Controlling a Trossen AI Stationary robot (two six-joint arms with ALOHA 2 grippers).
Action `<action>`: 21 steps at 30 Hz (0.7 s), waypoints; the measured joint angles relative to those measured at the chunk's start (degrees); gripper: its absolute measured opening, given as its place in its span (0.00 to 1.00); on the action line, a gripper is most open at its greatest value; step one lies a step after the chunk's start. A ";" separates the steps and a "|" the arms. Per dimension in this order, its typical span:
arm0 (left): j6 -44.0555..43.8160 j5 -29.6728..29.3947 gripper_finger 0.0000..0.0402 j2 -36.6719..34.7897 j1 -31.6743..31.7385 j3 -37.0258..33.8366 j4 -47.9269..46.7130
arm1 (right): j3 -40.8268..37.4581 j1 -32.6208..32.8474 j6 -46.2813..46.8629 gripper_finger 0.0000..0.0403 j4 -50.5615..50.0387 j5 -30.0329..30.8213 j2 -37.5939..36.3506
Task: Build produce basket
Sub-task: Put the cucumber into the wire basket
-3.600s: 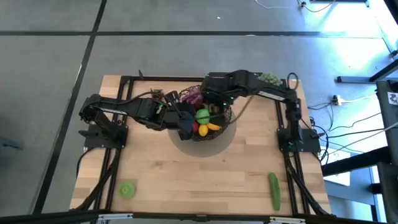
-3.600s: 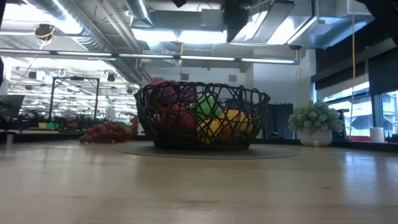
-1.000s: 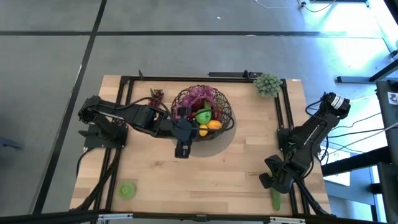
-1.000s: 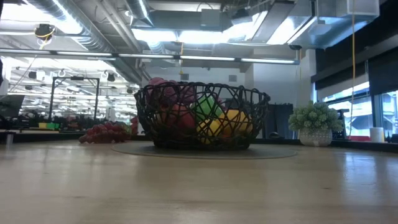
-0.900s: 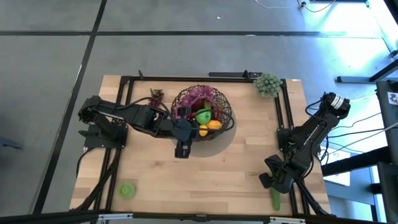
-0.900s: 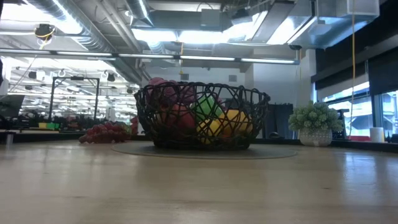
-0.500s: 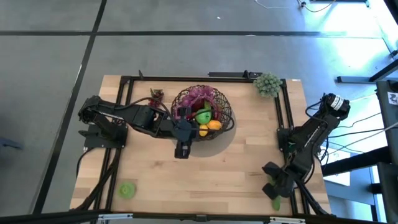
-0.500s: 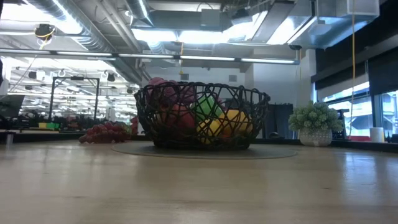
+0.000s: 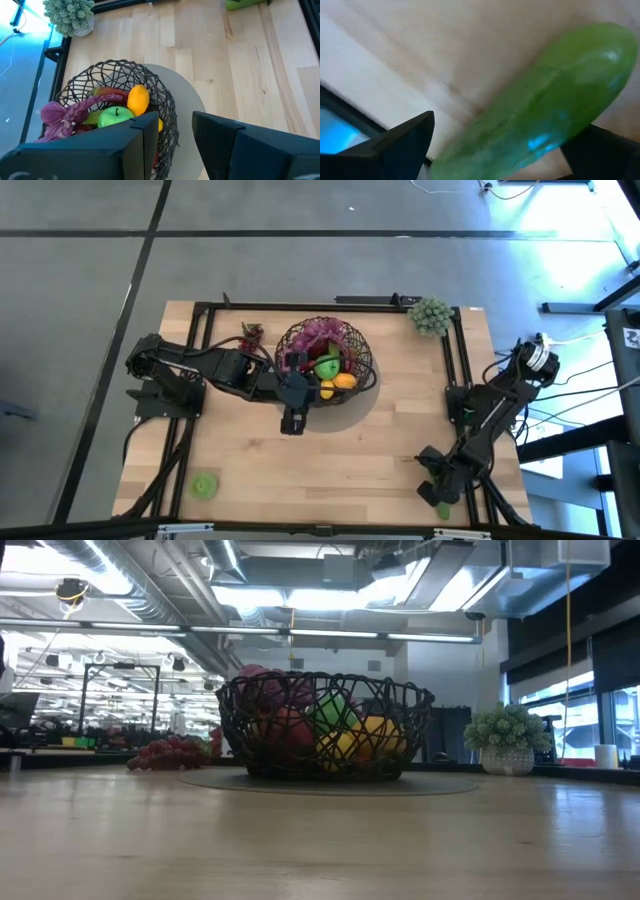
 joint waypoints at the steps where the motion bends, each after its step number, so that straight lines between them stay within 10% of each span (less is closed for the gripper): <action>1: 0.00 0.00 0.27 0.00 0.00 0.00 -0.01 | 0.01 -0.04 -0.01 0.99 0.17 -0.44 0.79; 21: -0.48 0.00 0.27 0.00 -0.02 0.00 0.00 | 0.17 -0.17 2.85 0.99 0.04 2.07 2.09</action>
